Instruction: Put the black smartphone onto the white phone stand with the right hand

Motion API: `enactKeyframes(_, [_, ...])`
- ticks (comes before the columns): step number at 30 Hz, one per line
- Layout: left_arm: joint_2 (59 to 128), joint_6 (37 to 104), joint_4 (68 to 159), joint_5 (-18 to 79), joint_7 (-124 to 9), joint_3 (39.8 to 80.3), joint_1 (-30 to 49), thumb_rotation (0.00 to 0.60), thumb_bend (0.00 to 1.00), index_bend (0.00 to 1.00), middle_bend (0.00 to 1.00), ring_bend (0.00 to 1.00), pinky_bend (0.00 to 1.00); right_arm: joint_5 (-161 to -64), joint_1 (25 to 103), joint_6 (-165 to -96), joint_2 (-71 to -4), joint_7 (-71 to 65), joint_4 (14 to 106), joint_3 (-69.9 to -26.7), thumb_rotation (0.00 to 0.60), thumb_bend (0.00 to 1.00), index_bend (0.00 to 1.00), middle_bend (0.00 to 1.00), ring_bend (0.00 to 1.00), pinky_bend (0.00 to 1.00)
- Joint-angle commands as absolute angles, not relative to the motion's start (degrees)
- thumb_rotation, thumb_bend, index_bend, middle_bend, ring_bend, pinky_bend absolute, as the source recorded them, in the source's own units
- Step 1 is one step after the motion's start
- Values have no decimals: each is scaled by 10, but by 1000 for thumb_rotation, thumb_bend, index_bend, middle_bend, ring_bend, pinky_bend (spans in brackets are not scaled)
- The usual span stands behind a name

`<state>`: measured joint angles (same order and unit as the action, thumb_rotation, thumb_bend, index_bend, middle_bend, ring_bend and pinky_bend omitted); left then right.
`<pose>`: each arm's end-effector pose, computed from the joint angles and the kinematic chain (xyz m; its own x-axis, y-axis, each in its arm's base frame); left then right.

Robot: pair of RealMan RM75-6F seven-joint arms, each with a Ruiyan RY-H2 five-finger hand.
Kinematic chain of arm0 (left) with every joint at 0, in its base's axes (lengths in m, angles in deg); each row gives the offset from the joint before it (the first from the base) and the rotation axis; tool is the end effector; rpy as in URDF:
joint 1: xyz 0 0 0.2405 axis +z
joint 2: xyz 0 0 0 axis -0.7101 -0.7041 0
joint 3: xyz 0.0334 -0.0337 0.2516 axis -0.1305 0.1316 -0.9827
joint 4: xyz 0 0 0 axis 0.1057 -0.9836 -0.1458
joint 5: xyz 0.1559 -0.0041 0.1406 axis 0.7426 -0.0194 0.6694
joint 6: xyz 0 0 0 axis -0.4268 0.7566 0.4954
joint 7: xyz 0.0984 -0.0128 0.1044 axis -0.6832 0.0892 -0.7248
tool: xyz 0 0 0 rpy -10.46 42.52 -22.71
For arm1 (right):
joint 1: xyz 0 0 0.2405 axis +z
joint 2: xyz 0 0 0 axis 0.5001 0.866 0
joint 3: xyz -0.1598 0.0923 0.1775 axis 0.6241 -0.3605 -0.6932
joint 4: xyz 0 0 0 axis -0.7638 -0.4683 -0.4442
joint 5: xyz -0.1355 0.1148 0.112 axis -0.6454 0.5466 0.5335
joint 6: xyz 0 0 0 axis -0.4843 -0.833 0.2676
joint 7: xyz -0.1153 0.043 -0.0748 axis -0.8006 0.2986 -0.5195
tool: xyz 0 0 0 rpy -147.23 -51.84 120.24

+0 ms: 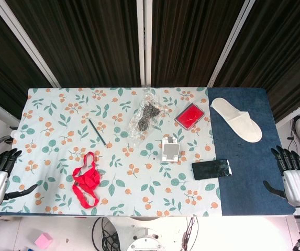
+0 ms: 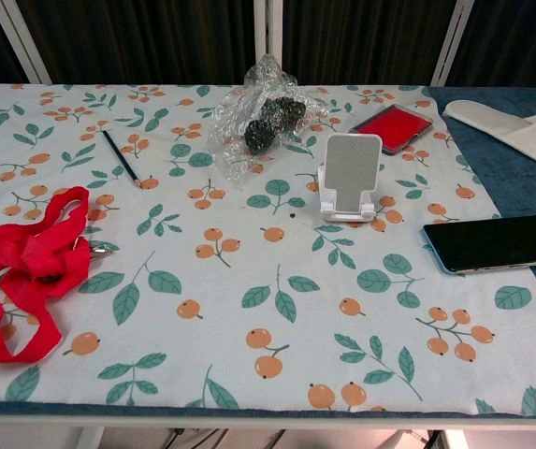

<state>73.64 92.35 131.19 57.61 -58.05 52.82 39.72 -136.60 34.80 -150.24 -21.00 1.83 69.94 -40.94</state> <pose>-0.3137 0.1783 0.1649 0.4620 0.0055 0.8869 0.8857 -0.0536 -0.4611 -0.3350 -0.1826 0.1540 0.3735 -0.0152 0.9275 -0.9276 -0.0051 0.3735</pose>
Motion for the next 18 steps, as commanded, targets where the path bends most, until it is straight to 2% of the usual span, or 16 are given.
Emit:
enactKeyframes(1, [740,927,1309,573,-580,532,399,229,46,98,76,85,197,-1366,349,-1500,-209,17,700,-410,600,127,0,0,0,0])
enactKeyframes(11, [744,932,1308,587,-570,528,399,235,46,98,76,85,197,-1378,357,-1489,-205,2,709,-403,600,126,0,0,0,0])
enactKeyframes(18, [740,934,1306,588,-566,529,401,249,46,98,76,85,197,-1393,390,-1428,-179,-68,761,-390,600,124,0,0,0,0])
